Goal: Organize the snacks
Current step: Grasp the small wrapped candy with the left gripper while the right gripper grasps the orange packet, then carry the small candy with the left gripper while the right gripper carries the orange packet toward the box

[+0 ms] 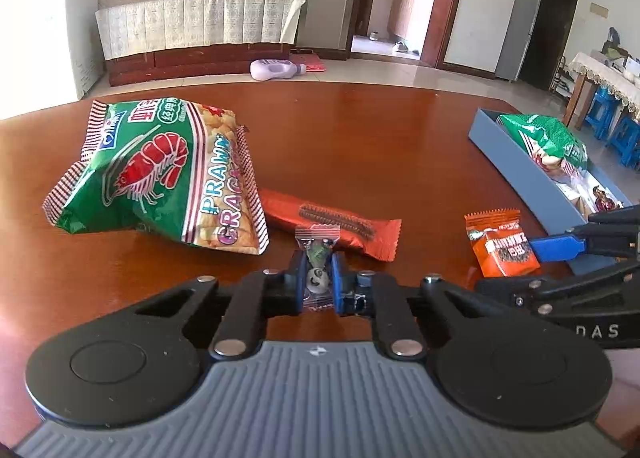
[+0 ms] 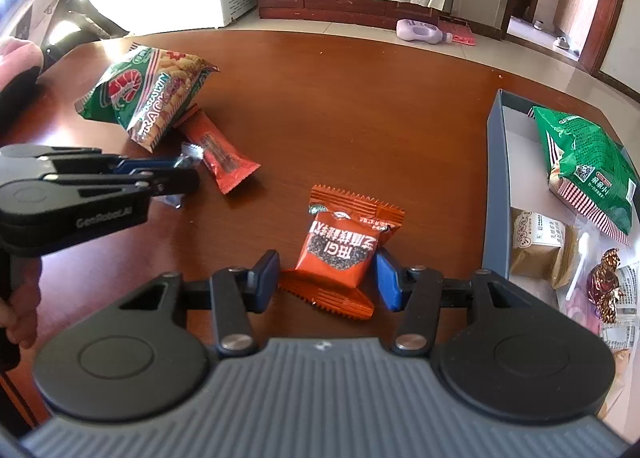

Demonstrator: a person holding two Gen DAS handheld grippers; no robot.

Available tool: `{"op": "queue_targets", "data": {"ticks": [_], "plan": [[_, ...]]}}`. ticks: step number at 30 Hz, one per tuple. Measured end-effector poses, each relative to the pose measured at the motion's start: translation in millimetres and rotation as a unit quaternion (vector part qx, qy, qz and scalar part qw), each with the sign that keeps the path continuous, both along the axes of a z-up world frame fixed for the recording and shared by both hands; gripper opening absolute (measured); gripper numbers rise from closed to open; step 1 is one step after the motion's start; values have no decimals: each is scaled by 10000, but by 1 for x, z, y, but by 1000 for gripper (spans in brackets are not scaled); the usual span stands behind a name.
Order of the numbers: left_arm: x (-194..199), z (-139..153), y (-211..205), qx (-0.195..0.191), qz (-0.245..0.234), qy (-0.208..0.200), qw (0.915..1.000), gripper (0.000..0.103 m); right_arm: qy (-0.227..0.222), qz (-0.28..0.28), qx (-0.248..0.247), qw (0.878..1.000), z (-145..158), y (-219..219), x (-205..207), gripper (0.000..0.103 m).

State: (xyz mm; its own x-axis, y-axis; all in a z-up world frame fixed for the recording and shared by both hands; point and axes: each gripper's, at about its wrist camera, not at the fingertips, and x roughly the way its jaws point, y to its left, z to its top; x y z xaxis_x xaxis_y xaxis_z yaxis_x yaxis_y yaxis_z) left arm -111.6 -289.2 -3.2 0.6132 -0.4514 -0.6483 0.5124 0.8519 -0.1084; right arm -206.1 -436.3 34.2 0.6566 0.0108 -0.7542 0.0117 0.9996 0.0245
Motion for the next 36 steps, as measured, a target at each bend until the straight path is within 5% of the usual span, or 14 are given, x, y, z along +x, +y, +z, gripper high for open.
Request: {"op": "queue_targets", "data": {"ticks": [10, 13, 26, 36], "plan": [[-6, -1, -6, 101, -19, -68, 9999, 16, -25, -255, 10, 9997, -2, 3, 6, 56], [-6, -1, -5, 100, 14, -63, 9999, 16, -44, -253, 58, 9997, -1, 1, 7, 39], [-12, 10, -11, 115, 50, -299, 9995, 16, -116, 51, 74, 9999, 8, 11, -4, 39], [-10, 20, 10, -366, 171, -145, 9991, 16, -299, 75, 201, 9993, 19, 3, -13, 39]]}}
